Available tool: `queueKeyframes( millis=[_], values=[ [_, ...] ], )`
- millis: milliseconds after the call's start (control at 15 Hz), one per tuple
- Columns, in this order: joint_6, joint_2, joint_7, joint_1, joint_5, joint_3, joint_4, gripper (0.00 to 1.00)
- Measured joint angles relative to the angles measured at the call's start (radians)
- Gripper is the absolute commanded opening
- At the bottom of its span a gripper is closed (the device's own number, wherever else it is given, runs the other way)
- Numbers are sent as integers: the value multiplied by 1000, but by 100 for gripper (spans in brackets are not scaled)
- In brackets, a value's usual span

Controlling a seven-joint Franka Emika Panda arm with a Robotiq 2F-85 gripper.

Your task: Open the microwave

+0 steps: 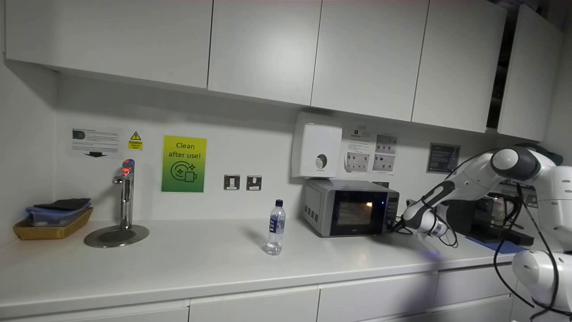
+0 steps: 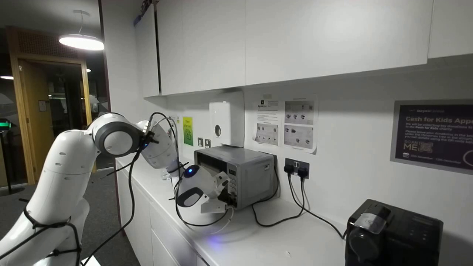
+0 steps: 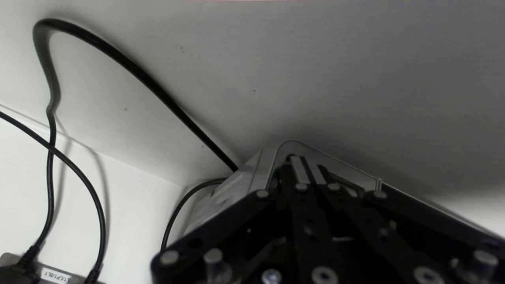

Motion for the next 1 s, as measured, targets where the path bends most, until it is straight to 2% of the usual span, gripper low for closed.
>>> queueKeyframes(
  millis=[1000],
  values=[
    [0, -16, 1, 43, 158, 0, 31, 0]
  ],
)
